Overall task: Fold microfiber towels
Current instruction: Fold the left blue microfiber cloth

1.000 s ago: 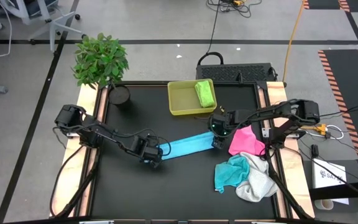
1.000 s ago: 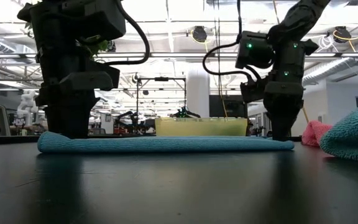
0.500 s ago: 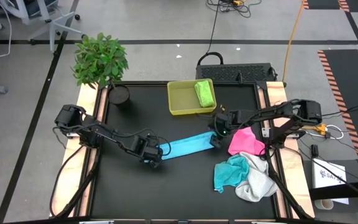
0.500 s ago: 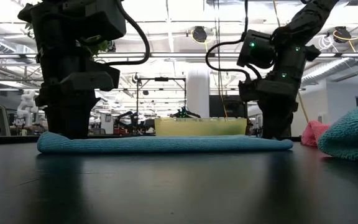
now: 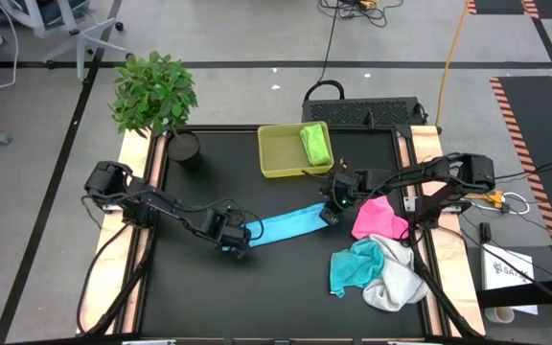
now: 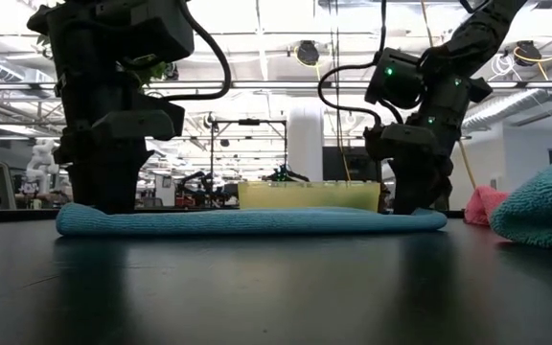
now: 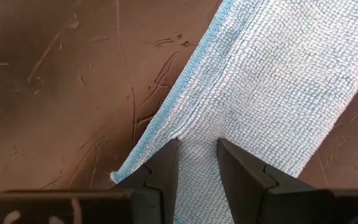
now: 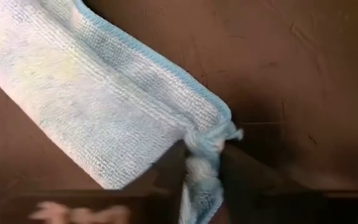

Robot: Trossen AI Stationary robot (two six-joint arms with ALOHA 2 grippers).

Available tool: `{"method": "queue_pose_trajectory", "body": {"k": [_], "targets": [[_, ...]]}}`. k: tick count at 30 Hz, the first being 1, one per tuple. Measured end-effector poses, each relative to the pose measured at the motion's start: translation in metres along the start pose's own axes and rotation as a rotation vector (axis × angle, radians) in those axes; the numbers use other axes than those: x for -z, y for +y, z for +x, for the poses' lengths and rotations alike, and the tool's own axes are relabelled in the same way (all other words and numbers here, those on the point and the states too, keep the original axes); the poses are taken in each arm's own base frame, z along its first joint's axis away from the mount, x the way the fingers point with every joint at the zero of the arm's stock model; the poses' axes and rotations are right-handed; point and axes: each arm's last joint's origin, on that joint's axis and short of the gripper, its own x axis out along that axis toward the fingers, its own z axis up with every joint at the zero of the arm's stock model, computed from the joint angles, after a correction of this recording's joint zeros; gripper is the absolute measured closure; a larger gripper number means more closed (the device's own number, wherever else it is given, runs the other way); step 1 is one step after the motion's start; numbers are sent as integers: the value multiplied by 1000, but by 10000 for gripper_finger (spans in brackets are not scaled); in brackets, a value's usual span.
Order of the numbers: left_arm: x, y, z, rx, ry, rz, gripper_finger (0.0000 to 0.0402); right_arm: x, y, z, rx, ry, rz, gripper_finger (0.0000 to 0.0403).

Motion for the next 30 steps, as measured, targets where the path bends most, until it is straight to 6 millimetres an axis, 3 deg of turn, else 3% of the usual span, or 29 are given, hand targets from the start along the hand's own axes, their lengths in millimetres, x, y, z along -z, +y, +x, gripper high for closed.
{"method": "queue_pose_trajectory", "body": {"k": [2, 4, 16, 30], "targets": [[0, 0, 0, 2, 3, -2, 286, 0, 0, 0, -9, 7, -1, 376], [0, 0, 0, 6, 10, -2, 286, 0, -1, -2, -21, 10, -7, 393], [-3, -1, -2, -17, -43, 39, 286, 7, -8, -37, 17, -5, 66, 401], [-8, -3, -8, -2, -69, 87, 286, 13, -11, -42, 68, 26, 59, 402]]}}
